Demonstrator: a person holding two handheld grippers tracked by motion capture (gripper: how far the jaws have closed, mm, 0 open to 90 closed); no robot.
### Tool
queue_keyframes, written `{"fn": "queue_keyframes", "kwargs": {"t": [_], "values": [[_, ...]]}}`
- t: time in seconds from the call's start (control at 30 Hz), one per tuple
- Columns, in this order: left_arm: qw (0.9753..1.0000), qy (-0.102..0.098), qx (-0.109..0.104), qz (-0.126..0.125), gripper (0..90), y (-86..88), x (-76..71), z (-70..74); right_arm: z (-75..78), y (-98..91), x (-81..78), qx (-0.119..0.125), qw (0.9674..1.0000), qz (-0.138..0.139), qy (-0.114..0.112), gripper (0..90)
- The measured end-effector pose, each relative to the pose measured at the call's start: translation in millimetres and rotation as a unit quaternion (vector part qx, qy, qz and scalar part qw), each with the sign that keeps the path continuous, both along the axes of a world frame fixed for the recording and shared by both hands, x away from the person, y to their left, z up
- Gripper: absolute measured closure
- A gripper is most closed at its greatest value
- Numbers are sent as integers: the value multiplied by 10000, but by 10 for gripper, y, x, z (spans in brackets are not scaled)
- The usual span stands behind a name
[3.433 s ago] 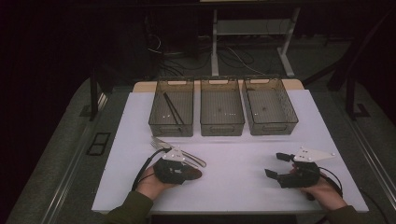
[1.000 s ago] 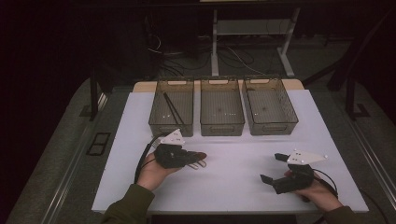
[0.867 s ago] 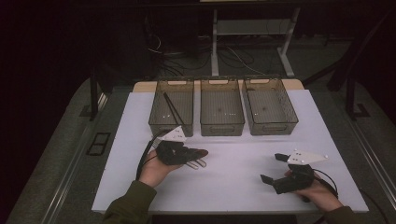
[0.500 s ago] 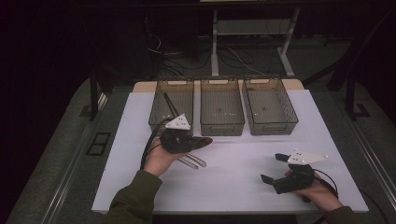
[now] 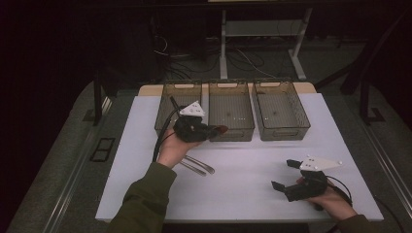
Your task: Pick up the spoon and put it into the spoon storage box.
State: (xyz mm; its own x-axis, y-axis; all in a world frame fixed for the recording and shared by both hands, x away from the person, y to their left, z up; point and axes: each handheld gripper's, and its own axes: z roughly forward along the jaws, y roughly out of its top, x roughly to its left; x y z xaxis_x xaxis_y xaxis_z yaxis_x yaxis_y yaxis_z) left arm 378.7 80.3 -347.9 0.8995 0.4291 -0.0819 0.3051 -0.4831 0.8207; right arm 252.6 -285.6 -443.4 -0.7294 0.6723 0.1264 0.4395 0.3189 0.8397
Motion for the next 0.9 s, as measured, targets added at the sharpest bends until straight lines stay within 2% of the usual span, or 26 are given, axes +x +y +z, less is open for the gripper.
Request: {"fn": "queue_keyframes", "kwargs": {"t": [0.07,0.33,0.5,0.53,0.67,0.77,0.9], "values": [[10000,-1,-74,40,802,-41,46,28,2,-3,-2,6,10000,-6,0,2],[9998,-8,-86,153,802,-214,280,126,10,-22,-1,53,10000,-45,-7,2],[9993,-91,-111,336,802,-328,439,158,18,-31,-5,92,9999,-64,-17,1],[9991,-63,-152,379,802,-354,469,159,23,-32,-8,113,9999,-71,-7,1],[9987,-68,-96,496,802,-463,609,146,29,-45,-5,136,9999,-63,-33,2],[9983,-26,-169,549,802,-536,706,117,35,-49,-9,161,9998,-66,-30,1],[9978,0,-126,653,802,-629,842,57,40,-49,-14,210,9998,-70,-22,1]]}}
